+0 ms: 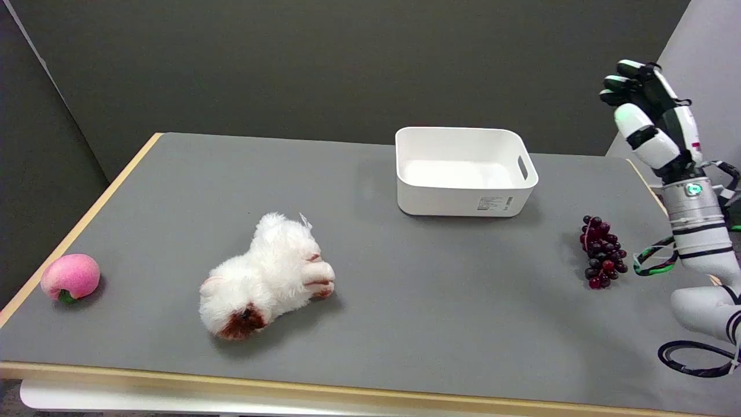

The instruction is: Pick up the plush toy.

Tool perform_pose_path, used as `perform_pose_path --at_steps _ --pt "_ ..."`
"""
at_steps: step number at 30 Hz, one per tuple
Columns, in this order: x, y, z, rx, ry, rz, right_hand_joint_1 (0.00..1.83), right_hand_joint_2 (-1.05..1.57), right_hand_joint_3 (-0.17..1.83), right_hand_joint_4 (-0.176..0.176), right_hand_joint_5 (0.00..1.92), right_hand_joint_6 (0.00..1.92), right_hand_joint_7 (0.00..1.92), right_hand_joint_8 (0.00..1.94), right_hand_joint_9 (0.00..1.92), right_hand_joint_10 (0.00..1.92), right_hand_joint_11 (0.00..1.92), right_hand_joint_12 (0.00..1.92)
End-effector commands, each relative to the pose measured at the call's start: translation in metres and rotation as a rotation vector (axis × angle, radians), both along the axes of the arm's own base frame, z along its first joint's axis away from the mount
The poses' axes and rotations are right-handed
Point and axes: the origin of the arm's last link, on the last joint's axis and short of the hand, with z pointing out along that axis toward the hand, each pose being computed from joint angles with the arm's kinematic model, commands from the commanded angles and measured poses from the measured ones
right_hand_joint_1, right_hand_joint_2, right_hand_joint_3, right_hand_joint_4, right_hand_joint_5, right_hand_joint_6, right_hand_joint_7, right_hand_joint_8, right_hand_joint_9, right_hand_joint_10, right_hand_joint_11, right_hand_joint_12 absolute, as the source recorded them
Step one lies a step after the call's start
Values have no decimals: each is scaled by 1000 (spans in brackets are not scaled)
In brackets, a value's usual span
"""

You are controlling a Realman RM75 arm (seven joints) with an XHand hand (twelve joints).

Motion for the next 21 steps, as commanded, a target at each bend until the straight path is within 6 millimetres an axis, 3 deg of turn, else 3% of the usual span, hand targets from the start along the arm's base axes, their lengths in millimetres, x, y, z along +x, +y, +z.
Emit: perform_pose_path --at_steps 1,7,11,17,19,21 --pt "45 -48 -70 202 375 26 609 704 1001 92 251 543 439 518 414 859 172 1224" --pt "88 -62 -150 229 791 137 692 682 963 96 235 477 378 410 315 762 113 1179" --pt "98 -67 -212 266 1004 145 677 655 1017 92 187 453 305 379 250 688 93 1123" --pt "86 -68 -284 290 1267 107 732 618 985 80 77 304 134 245 111 545 16 1122" --pt "74 -66 -306 294 1346 74 679 589 991 67 -1 182 5 154 9 446 10 972" --pt "63 -64 -320 299 1394 41 698 578 963 58 -1 25 0 21 0 302 1 930"
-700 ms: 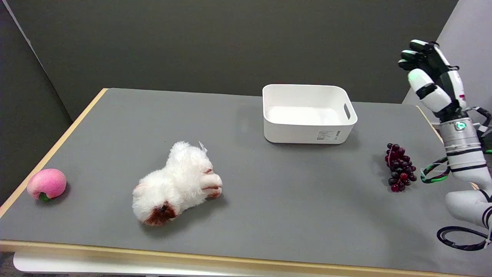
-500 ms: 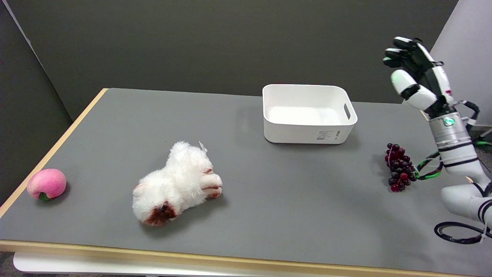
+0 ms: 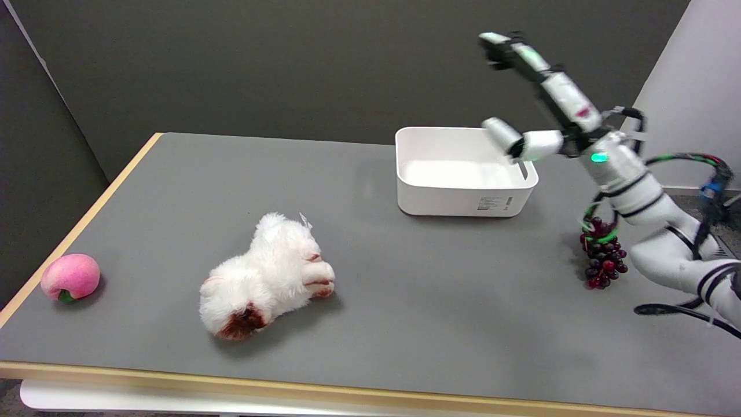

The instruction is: Pick up the plush toy.

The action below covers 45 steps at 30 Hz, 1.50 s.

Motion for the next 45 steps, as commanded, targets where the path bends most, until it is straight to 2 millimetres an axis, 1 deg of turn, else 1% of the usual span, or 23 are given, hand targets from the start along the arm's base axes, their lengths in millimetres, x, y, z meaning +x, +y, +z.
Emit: perform_pose_path --at_steps 1,2,4,7,9,13,15,17,20,24,26,28,30,33,37,40,42,45 --pt "-7 5 -206 78 871 101 719 577 955 54 -1 -1 -1 -1 -1 213 -1 872" --pt "-11 6 -213 85 880 94 746 579 950 49 -1 -1 -1 -1 -1 116 -1 798" --pt "-27 10 -234 99 942 81 757 554 912 38 -1 -1 -1 -1 -1 16 -1 725" --pt "-42 18 -255 109 977 62 785 571 753 35 -1 -1 -1 -1 -1 -1 -1 648" --pt "-47 23 -264 114 988 50 789 571 731 33 -1 -1 -1 -1 -1 -1 -1 598" --pt "-52 34 -282 119 1017 51 739 558 670 29 -1 -1 -1 -1 -1 -1 -1 370" --pt "-53 37 -289 134 1012 48 686 541 643 31 -1 -1 -1 -1 -1 -1 -1 178" --pt "-54 40 -295 149 1005 56 645 493 762 29 -1 -1 -1 -1 -1 -1 -1 148" --pt "-55 44 -306 169 989 77 616 488 772 27 -1 -1 -1 -1 -1 -1 -1 82" --pt "-48 41 -319 158 995 132 614 488 771 25 -1 -1 -1 -1 -1 -1 -1 77" --pt "-42 33 -324 146 983 147 617 487 773 25 -1 -1 -1 -1 -1 -1 -1 92" --pt "-39 27 -329 144 976 157 628 481 780 24 -1 -1 -1 -1 -1 -1 -1 167" --pt "-38 22 -335 153 966 163 648 537 655 23 -1 -1 -1 -1 -1 -1 -1 181" --pt "-48 10 -344 176 959 133 646 537 656 21 -1 -1 -1 -1 -1 -1 -1 290" --pt "-68 -11 -352 206 931 49 639 537 659 25 -1 -1 -1 -1 -1 -1 -1 370" --pt "-80 -24 -354 207 937 7 638 537 661 28 -1 -1 -1 -1 -1 -1 -1 402" --pt "-84 -30 -356 206 941 -6 637 537 665 30 -1 -1 -1 -1 -1 -1 -1 426" --pt "-92 -38 -352 205 931 -57 636 537 667 32 -1 -1 -1 -1 -1 -1 -1 453"
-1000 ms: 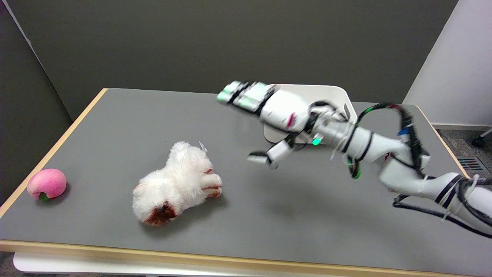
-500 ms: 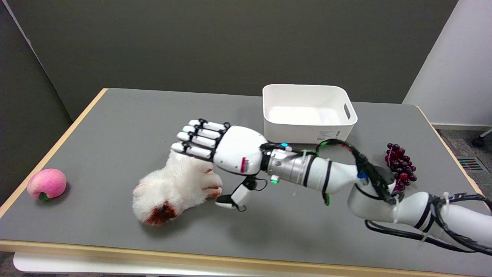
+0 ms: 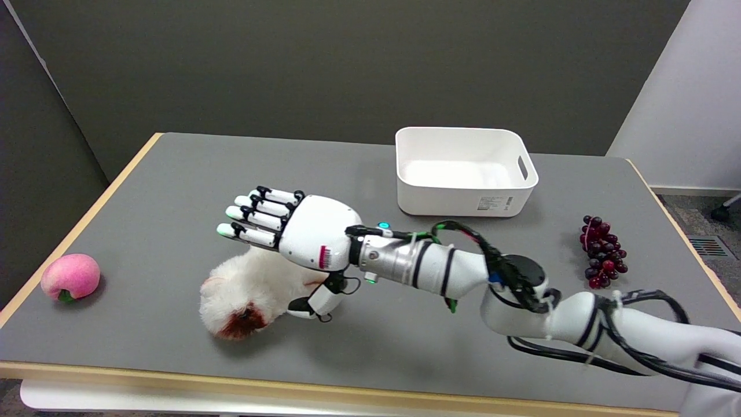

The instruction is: Pick up the plush toy.

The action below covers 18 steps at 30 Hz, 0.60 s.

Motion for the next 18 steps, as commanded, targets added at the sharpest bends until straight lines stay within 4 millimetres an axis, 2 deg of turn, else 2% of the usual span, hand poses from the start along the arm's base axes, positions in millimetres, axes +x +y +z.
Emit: perform_pose_path --at_steps 1,2,4,7,18 --pt "-34 -46 -33 -25 -6 -127 637 516 728 32 -1 -1 -1 -1 -1 -1 -1 465" --pt "-35 -47 -32 -30 -7 -132 639 491 801 32 -1 -1 -1 -1 -1 -1 -1 478" --pt "-37 -50 -28 -45 -3 -139 640 483 824 32 -1 -1 -1 -1 -1 -1 -1 485" --pt "-41 -53 -25 -58 -1 -151 633 537 675 32 -1 -1 -1 -1 -1 -1 -1 494" --pt "-49 -52 -16 -80 1 -178 650 535 692 33 -1 -1 -1 -1 -1 -1 -1 554"
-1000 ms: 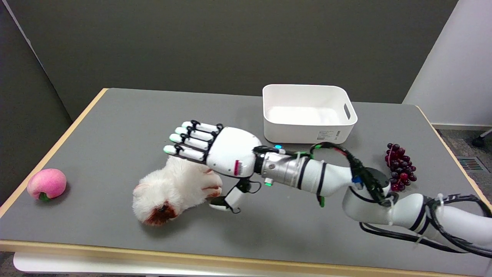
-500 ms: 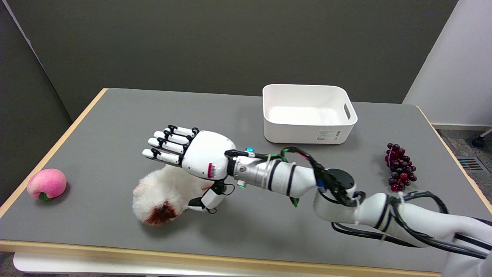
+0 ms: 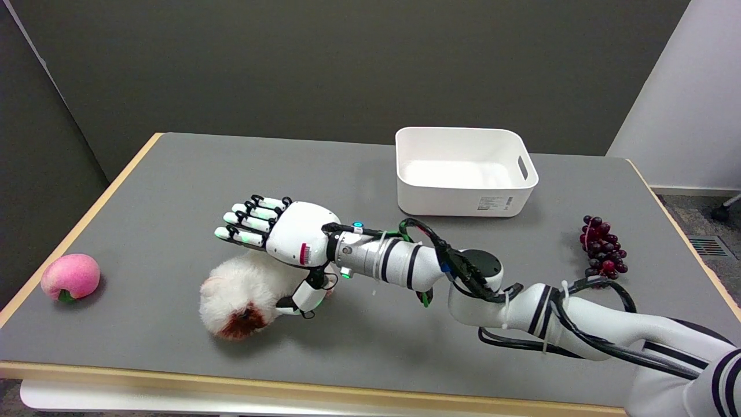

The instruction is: Pick up the plush toy.

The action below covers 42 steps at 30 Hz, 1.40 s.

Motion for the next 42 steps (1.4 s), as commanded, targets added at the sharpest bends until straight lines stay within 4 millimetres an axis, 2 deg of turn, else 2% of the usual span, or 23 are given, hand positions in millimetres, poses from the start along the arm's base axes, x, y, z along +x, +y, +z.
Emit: perform_pose_path --at_steps 1,4,6,8,10,12,14,16,17,18,19,23,27,29,31,34,36,39,42 --pt "-18 -12 3 -37 4 -65 664 535 702 31 -1 -1 -1 -1 -1 -1 -1 580" --pt "-20 -11 5 -41 6 -70 677 534 784 27 -1 -1 -1 -1 -1 29 -1 681" --pt "-22 -10 6 -47 4 -76 680 546 937 18 -1 -1 -1 17 -1 146 -1 797" --pt "-24 -11 10 -62 -13 -98 698 567 959 24 7 37 29 91 23 293 7 860" --pt "-26 -11 14 -78 -33 -121 770 592 975 27 52 244 185 269 152 578 51 1125" --pt "-26 -12 18 -96 -57 -137 824 633 978 28 168 383 329 368 275 698 153 1229" --pt "-26 -12 23 -112 -71 -142 946 740 913 70 389 865 597 788 518 1044 412 1461" --pt "-25 -10 27 -118 -85 -142 966 766 888 95 458 1070 672 952 614 1165 502 1548" --pt "-24 -10 29 -126 -94 -143 1030 879 693 27 489 1214 735 1071 660 1205 540 1585" --pt "-24 -9 30 -130 -99 -143 1129 1052 395 -84 527 1402 820 1228 716 1246 584 1627" --pt "-21 -9 33 -136 -110 -138 1193 1164 200 -156 553 1522 877 1331 758 1276 613 1648" --pt "-12 -8 40 -155 -162 -141 1188 1197 151 -167 543 1515 864 1379 823 1250 715 1574" --pt "9 -8 54 -180 -256 -121 1195 1180 179 -176 548 1500 870 1383 826 1267 710 1585" --pt "25 -6 59 -177 -310 -95 1196 1174 190 -176 552 1497 871 1384 832 1271 718 1590" --pt "53 -4 70 -177 -393 -41 1196 1167 199 -174 557 1494 874 1383 835 1273 726 1599" --pt "83 -1 81 -176 -479 16 1196 1164 204 -173 558 1493 875 1382 837 1274 729 1601" --pt "110 2 96 -183 -572 64 1197 1161 209 -173 561 1491 876 1381 838 1276 732 1606" --pt "137 4 122 -217 -678 113 1198 1161 208 -176 561 1488 876 1382 835 1279 725 1612" --pt "154 4 148 -268 -750 157 1198 1165 202 -176 559 1488 875 1385 831 1279 719 1614"
